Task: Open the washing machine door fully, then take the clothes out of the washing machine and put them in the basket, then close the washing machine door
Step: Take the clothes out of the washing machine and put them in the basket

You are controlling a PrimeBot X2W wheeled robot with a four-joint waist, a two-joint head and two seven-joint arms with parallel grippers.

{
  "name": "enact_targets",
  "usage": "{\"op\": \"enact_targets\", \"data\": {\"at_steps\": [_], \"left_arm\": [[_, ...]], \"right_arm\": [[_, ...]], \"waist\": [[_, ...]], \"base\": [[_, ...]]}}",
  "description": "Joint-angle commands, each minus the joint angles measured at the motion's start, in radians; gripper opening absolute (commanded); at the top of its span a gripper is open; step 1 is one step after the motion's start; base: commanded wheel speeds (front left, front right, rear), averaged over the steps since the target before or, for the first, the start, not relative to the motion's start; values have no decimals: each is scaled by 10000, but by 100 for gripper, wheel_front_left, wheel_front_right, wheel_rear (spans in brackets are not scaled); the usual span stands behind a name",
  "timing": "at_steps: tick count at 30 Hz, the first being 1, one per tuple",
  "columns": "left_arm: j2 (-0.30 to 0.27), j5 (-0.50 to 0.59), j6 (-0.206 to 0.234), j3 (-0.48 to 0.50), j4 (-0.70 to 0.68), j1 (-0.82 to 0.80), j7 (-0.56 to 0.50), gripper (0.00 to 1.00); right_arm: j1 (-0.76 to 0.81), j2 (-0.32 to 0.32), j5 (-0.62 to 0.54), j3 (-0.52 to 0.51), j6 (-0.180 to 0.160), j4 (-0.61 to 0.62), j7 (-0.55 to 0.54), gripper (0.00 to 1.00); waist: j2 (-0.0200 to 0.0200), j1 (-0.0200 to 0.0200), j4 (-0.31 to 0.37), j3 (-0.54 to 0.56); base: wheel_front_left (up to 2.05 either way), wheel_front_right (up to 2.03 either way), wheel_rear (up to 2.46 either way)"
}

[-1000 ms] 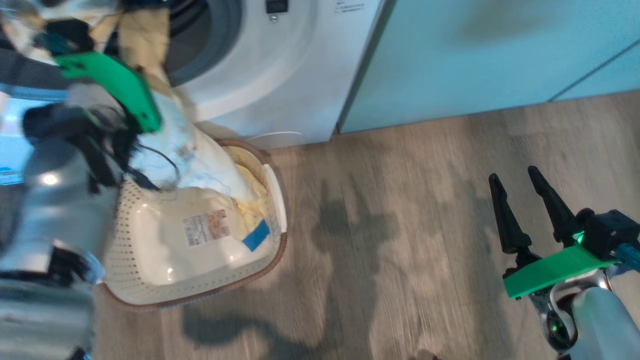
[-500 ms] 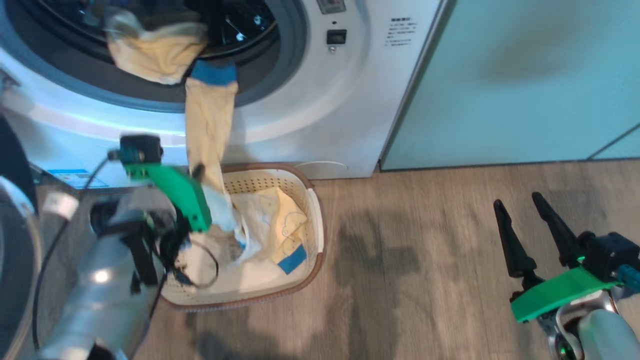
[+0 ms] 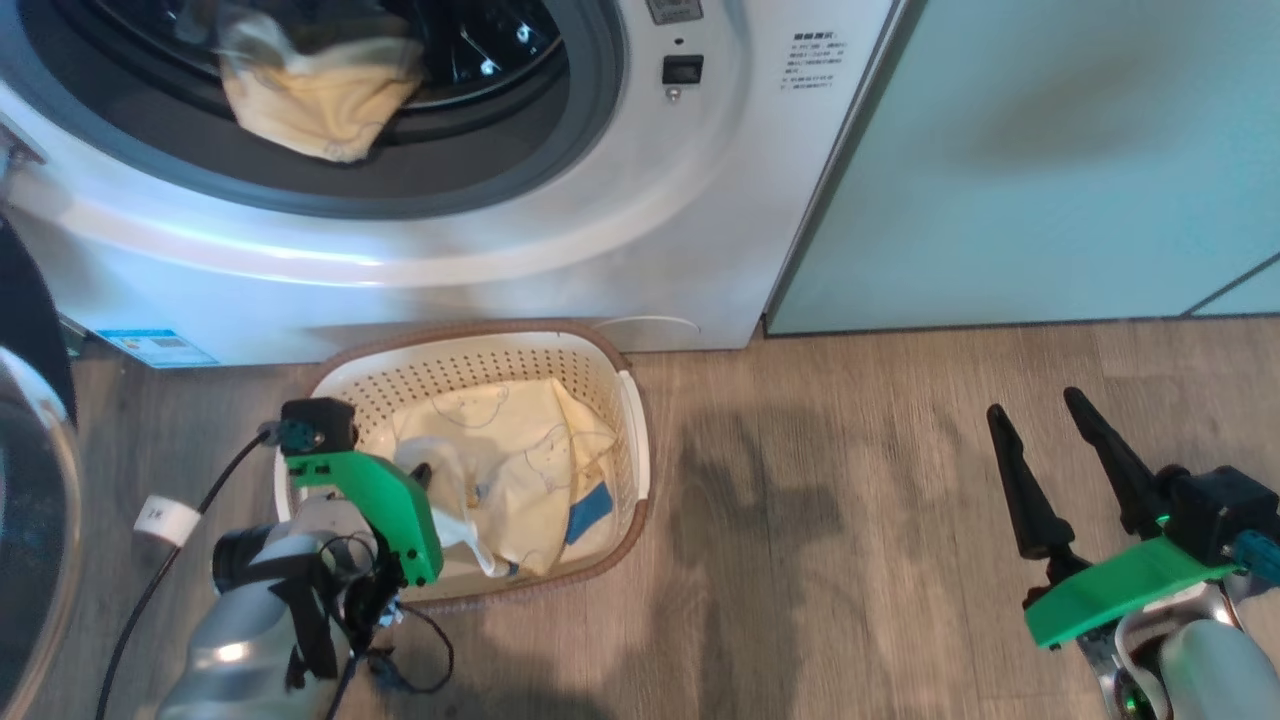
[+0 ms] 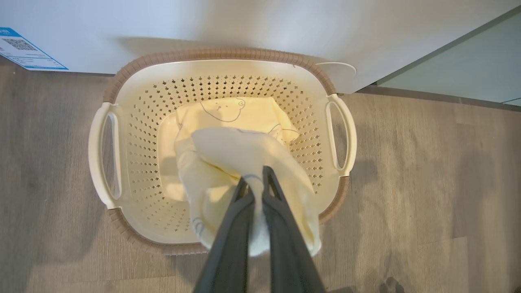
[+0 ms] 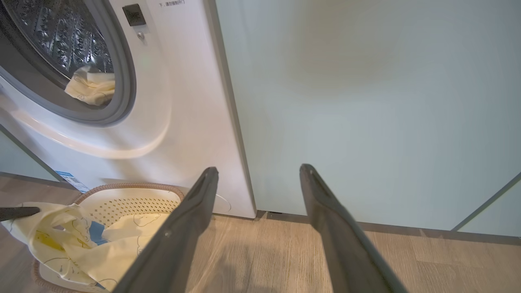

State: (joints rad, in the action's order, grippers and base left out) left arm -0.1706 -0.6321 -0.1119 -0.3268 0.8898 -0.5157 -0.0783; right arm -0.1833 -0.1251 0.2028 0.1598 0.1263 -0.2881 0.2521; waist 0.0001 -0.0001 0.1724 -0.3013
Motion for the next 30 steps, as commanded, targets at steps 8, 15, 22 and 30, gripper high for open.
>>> {"op": "enact_targets", "data": {"at_steps": [8,15,22,30], "left_arm": [[-369,100,26,274,1163,-1180,819,0],[-468,432,98,48,2514,-2375,1430,0],[-439,505,182,-25,3503,-3323,1817,0],[-474,3,319,277,3928,-3568,657,0]], "right_arm": [[-428,-164,21,159,44,421,97,100],[-950,-126,9,202,44,553,97,100],[-1473,-69,0,191,44,666,97,100],[-1800,48,-35,187,44,710,97,100]], "waist": [[-1,1,378,-911],[-1,1,690,-1915],[-1,1,1005,-2815],[-1,1,1200,-3434]], "base": [[0,0,0],[0,0,0],[0,0,0],[0,0,0]]}}
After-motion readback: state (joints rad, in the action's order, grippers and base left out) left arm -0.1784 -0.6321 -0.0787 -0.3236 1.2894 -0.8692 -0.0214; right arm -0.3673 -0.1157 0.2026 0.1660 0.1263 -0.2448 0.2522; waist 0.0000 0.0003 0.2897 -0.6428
